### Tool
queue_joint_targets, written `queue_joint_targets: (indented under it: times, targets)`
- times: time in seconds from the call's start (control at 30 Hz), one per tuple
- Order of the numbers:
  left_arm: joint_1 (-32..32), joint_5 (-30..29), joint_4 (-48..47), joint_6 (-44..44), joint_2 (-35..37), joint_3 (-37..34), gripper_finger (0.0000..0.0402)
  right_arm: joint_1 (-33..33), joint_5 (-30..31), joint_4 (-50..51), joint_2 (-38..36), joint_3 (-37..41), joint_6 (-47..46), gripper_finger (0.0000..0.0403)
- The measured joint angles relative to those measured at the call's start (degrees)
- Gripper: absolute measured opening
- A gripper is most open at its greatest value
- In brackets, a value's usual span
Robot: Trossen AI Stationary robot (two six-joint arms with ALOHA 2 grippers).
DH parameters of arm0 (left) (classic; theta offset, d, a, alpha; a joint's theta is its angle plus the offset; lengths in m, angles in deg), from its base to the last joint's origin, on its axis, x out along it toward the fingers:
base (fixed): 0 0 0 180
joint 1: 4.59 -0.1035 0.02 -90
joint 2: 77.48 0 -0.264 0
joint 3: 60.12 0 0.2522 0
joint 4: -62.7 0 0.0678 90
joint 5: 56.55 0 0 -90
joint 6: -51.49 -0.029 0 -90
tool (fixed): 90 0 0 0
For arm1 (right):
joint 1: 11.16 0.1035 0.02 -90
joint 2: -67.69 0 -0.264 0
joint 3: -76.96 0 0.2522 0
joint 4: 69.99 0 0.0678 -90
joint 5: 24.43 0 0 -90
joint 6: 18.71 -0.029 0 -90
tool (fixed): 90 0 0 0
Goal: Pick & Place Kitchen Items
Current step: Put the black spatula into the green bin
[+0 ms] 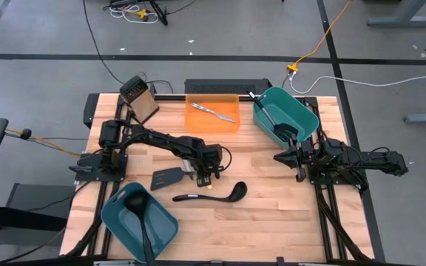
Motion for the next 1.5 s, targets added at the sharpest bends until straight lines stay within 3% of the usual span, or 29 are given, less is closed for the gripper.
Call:
queue_joint_targets:
  times: [1.03, 1.5]
  targets:
    - [-0.26, 1.9, -0.67, -0.17, 0.28, 0.03, 0.012, 0.0, 0.0, 0.0, 0.0, 0.0, 0.0, 0.0027]
    - [-3.16, 2.14, -15.85, -6.07, 0.42, 13.86, 0.0119, 0.0, 0.0, -0.03, 0.0, 0.0, 0.0, 0.0027]
